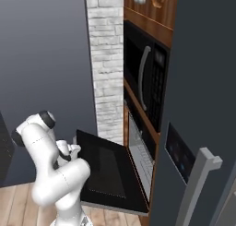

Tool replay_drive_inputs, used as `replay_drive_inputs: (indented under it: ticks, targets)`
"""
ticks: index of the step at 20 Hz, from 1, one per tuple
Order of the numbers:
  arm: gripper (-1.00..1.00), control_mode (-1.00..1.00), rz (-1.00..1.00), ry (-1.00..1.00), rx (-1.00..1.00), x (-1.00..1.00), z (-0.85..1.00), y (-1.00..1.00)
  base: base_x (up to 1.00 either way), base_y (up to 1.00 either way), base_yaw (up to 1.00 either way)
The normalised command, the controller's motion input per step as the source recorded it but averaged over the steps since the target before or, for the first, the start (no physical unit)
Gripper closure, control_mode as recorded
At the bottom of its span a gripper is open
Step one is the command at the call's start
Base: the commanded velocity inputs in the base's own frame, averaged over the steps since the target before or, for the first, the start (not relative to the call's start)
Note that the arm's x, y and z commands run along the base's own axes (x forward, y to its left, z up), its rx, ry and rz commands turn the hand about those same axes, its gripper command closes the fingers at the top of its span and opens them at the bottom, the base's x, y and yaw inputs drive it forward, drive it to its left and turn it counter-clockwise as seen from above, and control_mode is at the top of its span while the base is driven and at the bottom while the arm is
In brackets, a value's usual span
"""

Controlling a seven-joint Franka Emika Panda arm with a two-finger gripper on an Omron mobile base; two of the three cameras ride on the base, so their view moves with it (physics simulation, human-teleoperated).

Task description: Take the baked cake out of the oven and place it on the plate for cooling. Then close the oven door.

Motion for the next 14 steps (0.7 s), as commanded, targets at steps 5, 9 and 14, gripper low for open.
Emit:
replay_drive_inputs:
  ticks: [5,9,14]
  targets:
    - [-1.00,-1.00,-0.59,-0.56,-0.87,0.00,0.00,0.16,0.00,0.00,0.00]
    - [-1.00,-1.00,-0.59,-0.57,-0.89,0.00,0.00,0.20,0.00,0.00,0.00]
    - [-1.00,-1.00,-0.58,-0.58,-0.90,0.00,0.00,0.19,0.00,0.00,0.00]
